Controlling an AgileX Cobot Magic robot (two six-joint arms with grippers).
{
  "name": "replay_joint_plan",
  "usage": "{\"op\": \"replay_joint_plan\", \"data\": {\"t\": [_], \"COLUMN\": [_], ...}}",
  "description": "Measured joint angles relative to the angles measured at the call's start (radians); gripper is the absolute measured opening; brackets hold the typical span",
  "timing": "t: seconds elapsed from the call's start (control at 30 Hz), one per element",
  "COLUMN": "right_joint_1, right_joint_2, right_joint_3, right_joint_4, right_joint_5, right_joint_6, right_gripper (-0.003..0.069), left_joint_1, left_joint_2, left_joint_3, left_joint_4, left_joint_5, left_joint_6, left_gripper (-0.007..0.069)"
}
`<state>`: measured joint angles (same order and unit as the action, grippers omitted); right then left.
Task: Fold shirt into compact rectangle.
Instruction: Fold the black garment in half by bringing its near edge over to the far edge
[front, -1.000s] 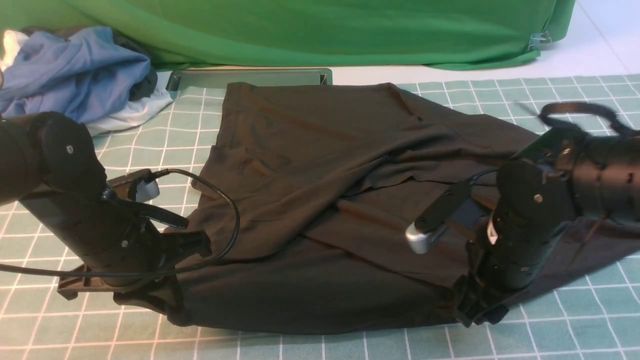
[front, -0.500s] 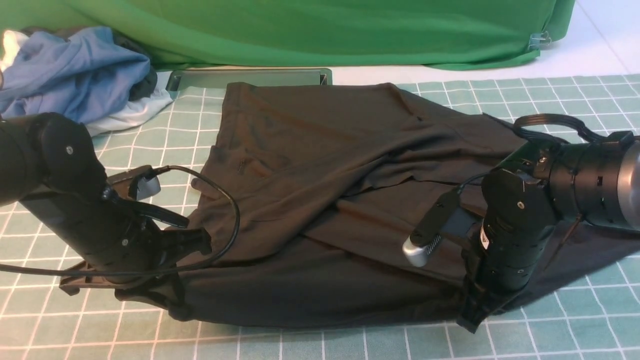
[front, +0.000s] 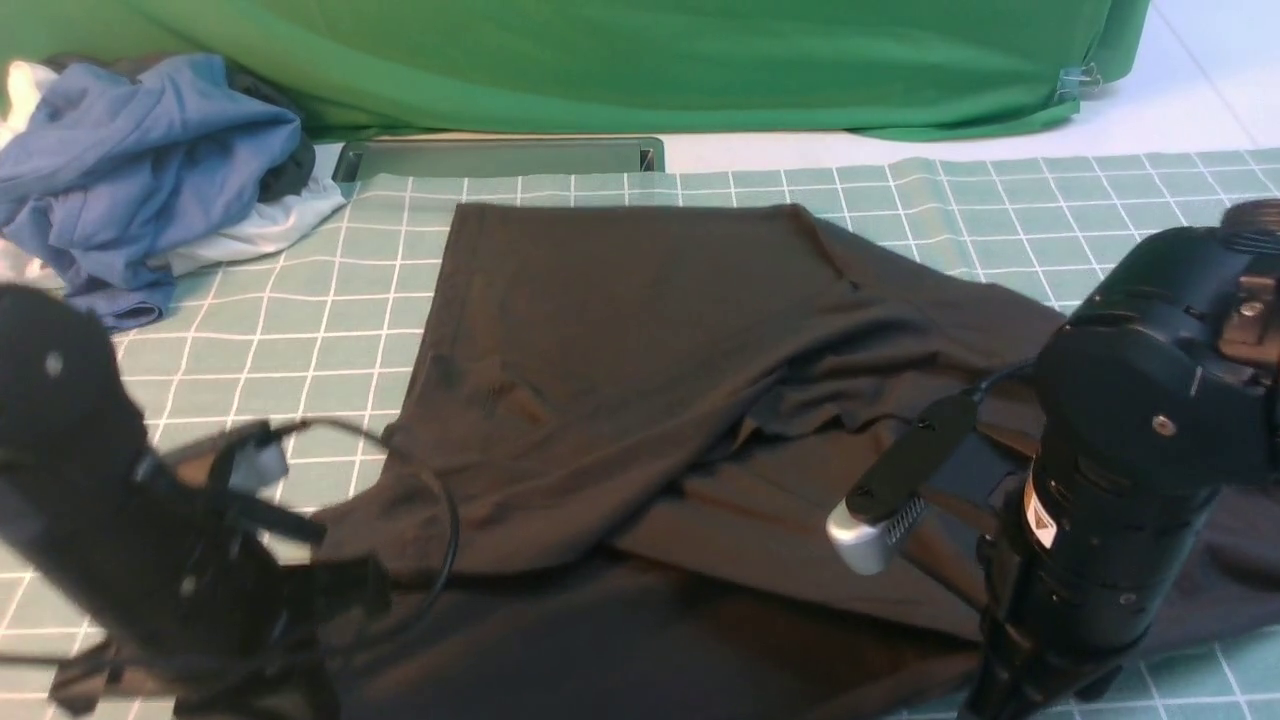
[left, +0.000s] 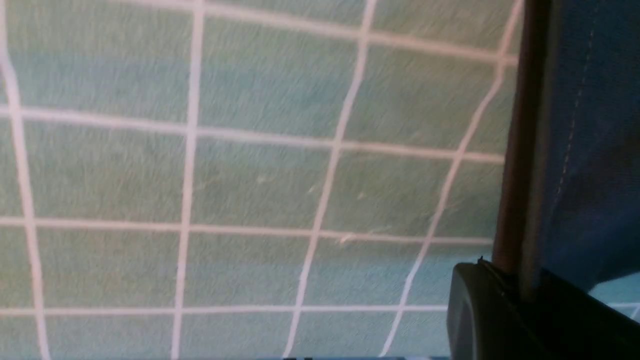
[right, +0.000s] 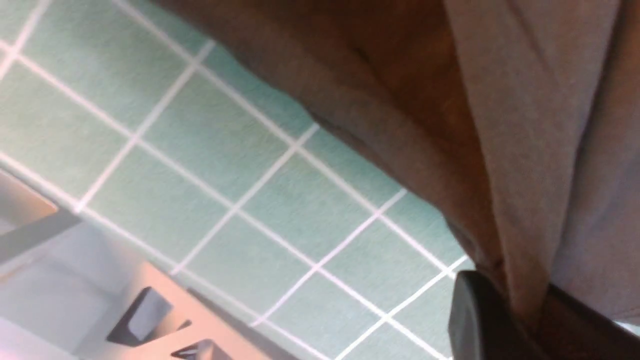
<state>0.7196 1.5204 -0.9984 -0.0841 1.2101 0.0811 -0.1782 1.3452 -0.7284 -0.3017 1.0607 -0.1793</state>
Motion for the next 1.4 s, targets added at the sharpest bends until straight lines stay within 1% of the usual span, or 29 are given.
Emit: {"op": "replay_joint_plan", "data": {"t": [0.23, 0.33, 0.47, 0.53, 0.6, 0.67, 0.8, 0.87, 0.9, 0.93, 0.97, 1.03, 1.2, 1.27, 1.3, 1.33, 1.4], "right_joint_1": [0.002, -0.012, -0.089, -0.155, -0.19, -0.25, -0.315, -0.35, -0.352, -0.374, -0.374, -0.395, -0.418, -0.426, -0.426, -0.429, -0.43], "right_joint_2": [-0.001, -0.001, 0.004, 0.028, 0.05, 0.104, 0.198, 0.272, 0.278, 0.337, 0.343, 0.412, 0.55, 0.613, 0.619, 0.665, 0.706], "right_joint_3": [0.0, -0.012, -0.059, -0.09, -0.114, -0.147, -0.228, -0.298, -0.313, -0.386, -0.394, -0.489, -0.711, -0.816, -0.825, -0.898, -0.946], "right_joint_4": [-0.026, -0.044, -0.047, -0.05, -0.051, -0.053, -0.054, -0.054, -0.054, -0.054, -0.054, -0.054, -0.056, -0.056, -0.056, -0.057, -0.058], "right_joint_5": [-0.002, -0.009, -0.064, -0.11, -0.145, -0.197, -0.3, -0.348, -0.351, -0.362, -0.363, -0.369, -0.374, -0.374, -0.374, -0.374, -0.381], "right_joint_6": [0.007, 0.006, 0.006, 0.002, -0.008, -0.023, -0.046, -0.051, -0.051, -0.066, -0.066, -0.081, -0.125, -0.129, -0.129, -0.13, -0.13], "right_gripper": [0.007, 0.007, 0.007, 0.007, 0.007, 0.007, 0.007, 0.007, 0.007, 0.007, 0.007, 0.007, 0.007, 0.007, 0.007, 0.007, 0.007], "left_joint_1": [0.0, 0.0, 0.0, 0.011, 0.026, 0.051, 0.07, 0.076, 0.079, 0.09, 0.091, 0.112, 0.142, 0.144, 0.144, 0.144, 0.145], "left_joint_2": [-0.025, -0.025, -0.021, 0.001, 0.025, 0.095, 0.24, 0.33, 0.338, 0.407, 0.415, 0.5, 0.655, 0.726, 0.738, 0.785, 0.826], "left_joint_3": [-0.007, -0.077, -0.178, -0.24, -0.277, -0.342, -0.446, -0.536, -0.545, -0.625, -0.625, -0.732, -0.927, -1.026, -1.026, -1.091, -1.146], "left_joint_4": [0.001, 0.001, 0.019, 0.04, 0.045, 0.034, -0.021, -0.035, -0.038, -0.045, -0.045, -0.051, -0.105, -0.114, -0.114, -0.115, -0.104], "left_joint_5": [-0.015, -0.015, -0.019, -0.025, -0.028, -0.068, -0.218, -0.254, -0.254, -0.248, -0.246, -0.231, -0.218, -0.214, -0.214, -0.213, -0.211], "left_joint_6": [-0.009, -0.064, -0.095, -0.116, -0.125, -0.132, -0.105, -0.1, -0.1, -0.1, -0.098, -0.093, -0.088, -0.085, -0.085, -0.084, -0.083], "left_gripper": [0.0018, 0.0018, 0.0018, 0.0018, 0.0018, 0.0018, 0.0018, 0.0018, 0.0018, 0.0018, 0.0018, 0.0018, 0.0018, 0.0018, 0.0018, 0.0018, 0.0018]}}
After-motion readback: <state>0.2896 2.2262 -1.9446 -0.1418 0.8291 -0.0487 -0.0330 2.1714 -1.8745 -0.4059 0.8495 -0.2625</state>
